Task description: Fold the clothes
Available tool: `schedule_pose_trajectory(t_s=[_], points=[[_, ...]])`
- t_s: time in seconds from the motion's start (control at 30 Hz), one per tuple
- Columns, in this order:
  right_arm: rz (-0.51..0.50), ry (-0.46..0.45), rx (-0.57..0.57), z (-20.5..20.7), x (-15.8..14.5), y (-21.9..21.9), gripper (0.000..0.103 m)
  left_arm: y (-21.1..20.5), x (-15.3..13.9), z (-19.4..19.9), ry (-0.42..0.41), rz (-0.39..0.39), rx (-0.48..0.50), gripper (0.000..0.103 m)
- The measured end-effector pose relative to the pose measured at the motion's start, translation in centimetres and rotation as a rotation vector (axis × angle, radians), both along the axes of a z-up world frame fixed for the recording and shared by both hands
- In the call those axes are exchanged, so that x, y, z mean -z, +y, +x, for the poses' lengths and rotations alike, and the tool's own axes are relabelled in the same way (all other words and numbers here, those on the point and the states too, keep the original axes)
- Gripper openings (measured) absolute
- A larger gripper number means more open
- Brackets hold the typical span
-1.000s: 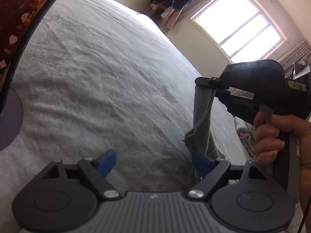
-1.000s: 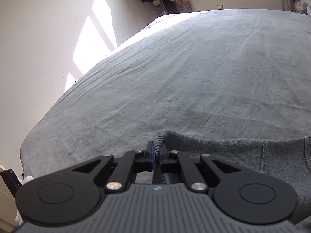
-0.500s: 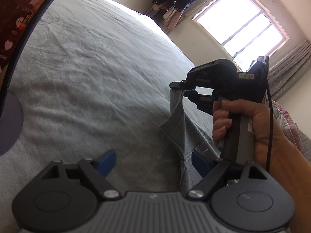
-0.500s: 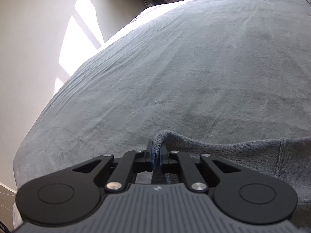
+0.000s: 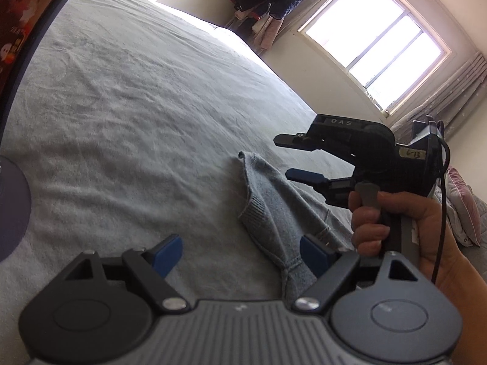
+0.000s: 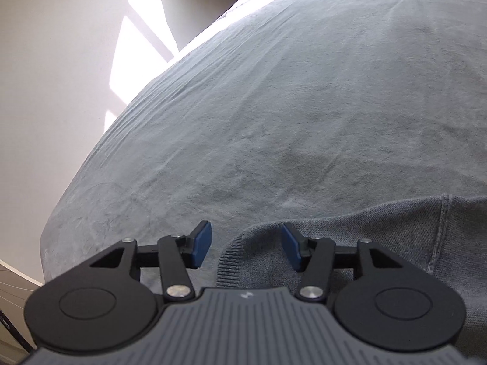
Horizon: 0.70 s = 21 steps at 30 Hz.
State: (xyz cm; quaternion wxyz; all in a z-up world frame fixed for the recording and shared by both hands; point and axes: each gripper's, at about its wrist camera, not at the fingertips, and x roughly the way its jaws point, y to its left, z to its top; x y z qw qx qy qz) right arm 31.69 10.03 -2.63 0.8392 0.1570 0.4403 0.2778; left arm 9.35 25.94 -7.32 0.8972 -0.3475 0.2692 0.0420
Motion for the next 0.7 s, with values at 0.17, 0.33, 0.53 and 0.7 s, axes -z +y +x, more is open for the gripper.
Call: schedule_pose_trajectory(t_s=[0.17,0.33,0.53,0.7], points=[[-0.065,-0.066,0.088,-0.1,-0.2,-5.3,0.055,0.4,0.3,1.4,-0.01,-0.007,-0.003,0.066],[-0.221,-0.175,0.161,-1.3,0.2,-10.2,0.055,0.4,1.2,3.1,-0.025,-0.057,0.027,0.042],[-0.401,-0.298,0.112,-1.7,1.1,-12.2,0.055,0.4,2.5,3.9,-0.024,-0.09,0.037,0.008],[-0.474,-0.335,0.024,-1.9,2.9,-10.8,0.036,-0.7,1.5,3.5,-0.041,0.029,-0.003,0.002]])
